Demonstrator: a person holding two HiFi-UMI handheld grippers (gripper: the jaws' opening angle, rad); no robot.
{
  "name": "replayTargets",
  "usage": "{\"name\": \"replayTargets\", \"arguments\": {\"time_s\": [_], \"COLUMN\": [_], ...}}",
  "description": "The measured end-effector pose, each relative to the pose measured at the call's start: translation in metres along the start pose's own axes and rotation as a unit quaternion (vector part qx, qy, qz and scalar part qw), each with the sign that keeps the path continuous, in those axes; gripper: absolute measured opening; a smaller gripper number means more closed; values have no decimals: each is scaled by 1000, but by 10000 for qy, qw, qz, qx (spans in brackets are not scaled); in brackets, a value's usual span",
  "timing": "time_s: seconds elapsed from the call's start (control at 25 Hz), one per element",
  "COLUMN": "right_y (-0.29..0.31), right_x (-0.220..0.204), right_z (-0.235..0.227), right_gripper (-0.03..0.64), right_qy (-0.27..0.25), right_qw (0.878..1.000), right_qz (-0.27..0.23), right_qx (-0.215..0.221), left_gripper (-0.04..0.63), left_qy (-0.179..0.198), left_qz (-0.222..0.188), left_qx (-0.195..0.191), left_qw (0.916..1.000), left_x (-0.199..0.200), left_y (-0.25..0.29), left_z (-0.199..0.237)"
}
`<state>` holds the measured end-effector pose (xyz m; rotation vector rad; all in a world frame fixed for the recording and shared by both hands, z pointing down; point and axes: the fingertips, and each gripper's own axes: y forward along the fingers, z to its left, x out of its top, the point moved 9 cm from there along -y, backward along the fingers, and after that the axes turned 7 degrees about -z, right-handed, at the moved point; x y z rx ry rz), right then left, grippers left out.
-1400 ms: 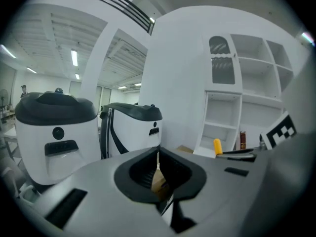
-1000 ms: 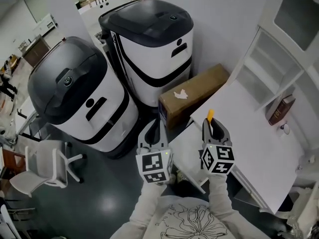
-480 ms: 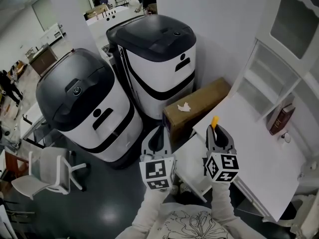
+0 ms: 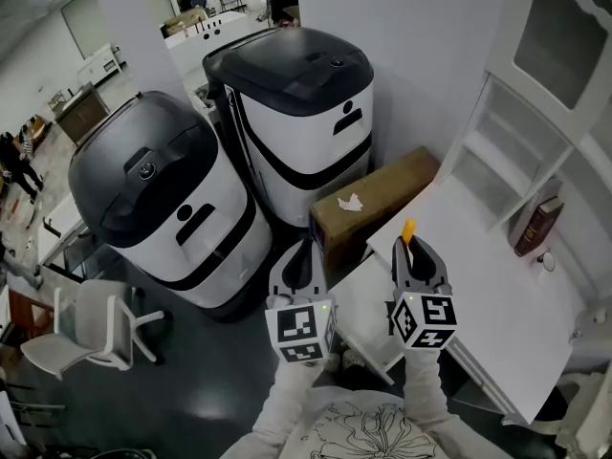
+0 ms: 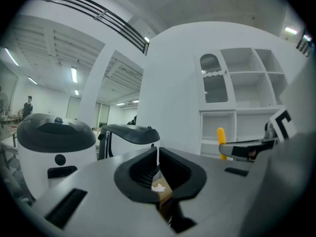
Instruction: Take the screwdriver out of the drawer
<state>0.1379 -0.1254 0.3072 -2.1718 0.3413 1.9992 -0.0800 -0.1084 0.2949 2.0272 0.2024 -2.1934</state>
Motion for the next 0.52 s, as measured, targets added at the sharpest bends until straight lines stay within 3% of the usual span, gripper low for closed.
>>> {"name": "replayTargets", "arguments": {"time_s": [0.52], "right_y": [-8], "right_x": [0], "right_z": [7], "right_gripper": [69], "right_qy": [-12], "right_qw": [10000], "right_qz": [2], "right_qx": [75], "left_gripper": [14], "left_qy": [20], "left_qz": [-28], "left_qx": [41], "left_qw": [10000], "left_x": [2], "left_y": [-11], "left_z": [0]}}
